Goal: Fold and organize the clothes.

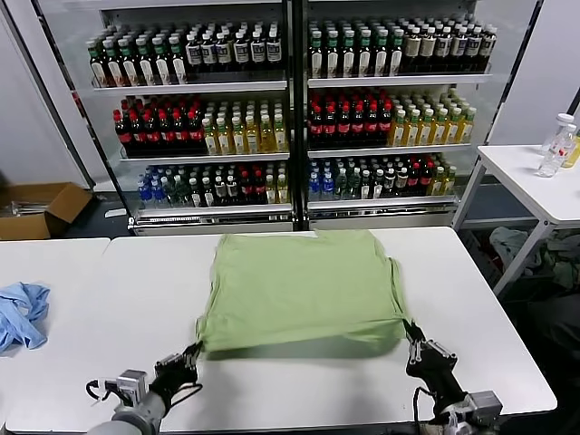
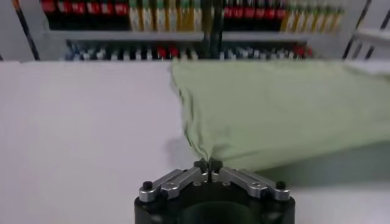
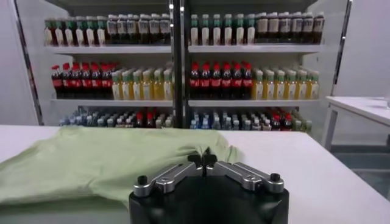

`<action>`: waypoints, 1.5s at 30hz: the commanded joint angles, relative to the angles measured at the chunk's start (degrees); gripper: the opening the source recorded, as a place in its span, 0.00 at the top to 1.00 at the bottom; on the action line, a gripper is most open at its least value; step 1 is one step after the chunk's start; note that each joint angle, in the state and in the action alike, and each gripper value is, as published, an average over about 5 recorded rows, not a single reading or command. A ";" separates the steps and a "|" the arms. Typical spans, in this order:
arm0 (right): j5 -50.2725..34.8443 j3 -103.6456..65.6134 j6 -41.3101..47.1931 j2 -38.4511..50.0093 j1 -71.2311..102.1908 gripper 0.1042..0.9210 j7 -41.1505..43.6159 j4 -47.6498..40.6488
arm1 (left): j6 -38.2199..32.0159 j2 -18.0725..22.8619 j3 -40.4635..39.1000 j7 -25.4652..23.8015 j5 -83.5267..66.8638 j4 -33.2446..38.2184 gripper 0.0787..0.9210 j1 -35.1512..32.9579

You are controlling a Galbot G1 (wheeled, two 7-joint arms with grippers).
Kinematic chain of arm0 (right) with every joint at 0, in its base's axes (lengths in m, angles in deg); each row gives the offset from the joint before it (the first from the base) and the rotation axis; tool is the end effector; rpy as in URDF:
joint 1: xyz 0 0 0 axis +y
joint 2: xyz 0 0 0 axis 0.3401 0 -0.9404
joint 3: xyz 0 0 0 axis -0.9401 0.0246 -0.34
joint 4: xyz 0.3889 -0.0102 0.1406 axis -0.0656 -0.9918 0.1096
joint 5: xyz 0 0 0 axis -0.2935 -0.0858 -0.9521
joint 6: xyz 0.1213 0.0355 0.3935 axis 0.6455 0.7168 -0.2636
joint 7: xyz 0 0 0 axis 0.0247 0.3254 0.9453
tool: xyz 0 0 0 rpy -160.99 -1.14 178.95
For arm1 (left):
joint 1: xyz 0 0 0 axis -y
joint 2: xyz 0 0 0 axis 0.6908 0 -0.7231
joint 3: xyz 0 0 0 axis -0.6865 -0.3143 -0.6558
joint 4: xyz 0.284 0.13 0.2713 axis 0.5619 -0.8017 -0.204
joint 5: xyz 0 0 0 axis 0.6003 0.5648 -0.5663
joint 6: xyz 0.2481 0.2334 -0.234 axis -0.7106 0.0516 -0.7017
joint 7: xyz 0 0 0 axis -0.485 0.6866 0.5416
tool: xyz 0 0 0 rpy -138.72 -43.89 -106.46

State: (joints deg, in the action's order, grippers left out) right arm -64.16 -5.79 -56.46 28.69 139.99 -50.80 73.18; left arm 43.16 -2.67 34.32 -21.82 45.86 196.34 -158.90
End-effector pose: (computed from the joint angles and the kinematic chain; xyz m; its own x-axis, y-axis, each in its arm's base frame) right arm 0.2124 -0.0771 -0.2958 -0.9746 -0.1221 0.1876 -0.1290 0.9913 -0.0249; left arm 0.2439 0.0879 -0.3305 -0.8616 0.1852 0.4725 0.1453 0.9821 -0.1199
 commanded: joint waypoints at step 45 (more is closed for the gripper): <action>2.58 13.76 10.81 -1.03 -23.83 0.18 0.46 -29.26 | 0.77 3.51 -9.55 5.80 10.52 -22.95 0.33 20.57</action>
State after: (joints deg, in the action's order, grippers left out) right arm -61.36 7.58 -47.90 28.04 115.57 -50.31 46.40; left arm 40.97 0.91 25.56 -16.25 55.77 175.08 -138.49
